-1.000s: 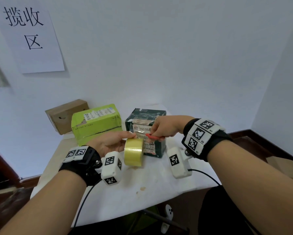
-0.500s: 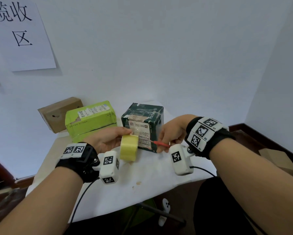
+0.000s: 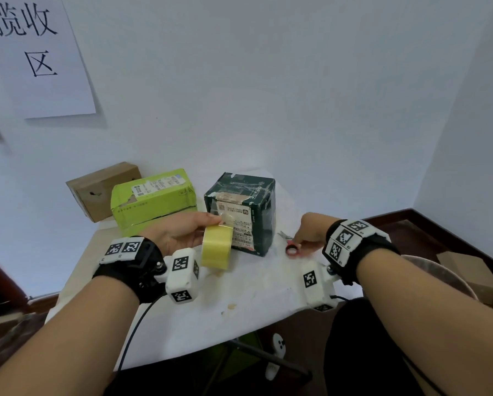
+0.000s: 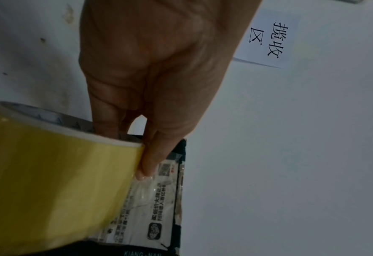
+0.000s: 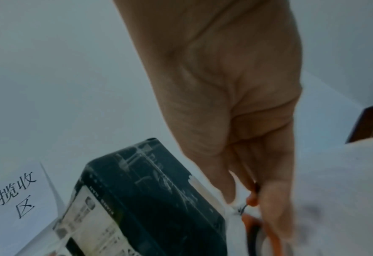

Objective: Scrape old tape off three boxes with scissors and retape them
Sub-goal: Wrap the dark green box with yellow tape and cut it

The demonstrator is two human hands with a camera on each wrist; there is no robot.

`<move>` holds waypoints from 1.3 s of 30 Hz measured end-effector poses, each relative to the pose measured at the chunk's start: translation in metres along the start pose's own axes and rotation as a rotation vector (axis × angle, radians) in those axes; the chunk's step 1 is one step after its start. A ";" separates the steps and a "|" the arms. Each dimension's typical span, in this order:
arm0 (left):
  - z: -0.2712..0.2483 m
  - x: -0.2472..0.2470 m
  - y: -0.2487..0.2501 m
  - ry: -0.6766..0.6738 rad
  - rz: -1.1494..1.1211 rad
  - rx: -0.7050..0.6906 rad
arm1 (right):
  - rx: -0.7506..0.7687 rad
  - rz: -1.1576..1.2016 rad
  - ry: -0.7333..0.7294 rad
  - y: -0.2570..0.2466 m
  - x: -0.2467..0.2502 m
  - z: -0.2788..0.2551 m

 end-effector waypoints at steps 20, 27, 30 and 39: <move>0.019 0.010 0.000 0.010 -0.013 -0.076 | 0.687 0.054 0.334 -0.149 0.042 -0.025; 0.025 0.009 0.004 -0.017 -0.011 -0.089 | 0.685 -0.064 0.450 -0.137 0.028 -0.011; 0.027 0.010 0.004 -0.043 -0.009 -0.092 | 0.663 -0.094 0.514 -0.139 0.027 -0.007; 0.030 0.014 0.009 -0.082 0.062 -0.087 | 0.619 -0.161 0.533 -0.138 0.025 0.003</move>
Point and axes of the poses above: each hand's wrist, its own z-axis towards the middle knuckle, its own x-axis out of the back of the hand, y = z × x, the point moved 6 cm from there along z, towards the middle knuckle, and after that the axes turned 1 degree about -y, right-handed, at the moved point
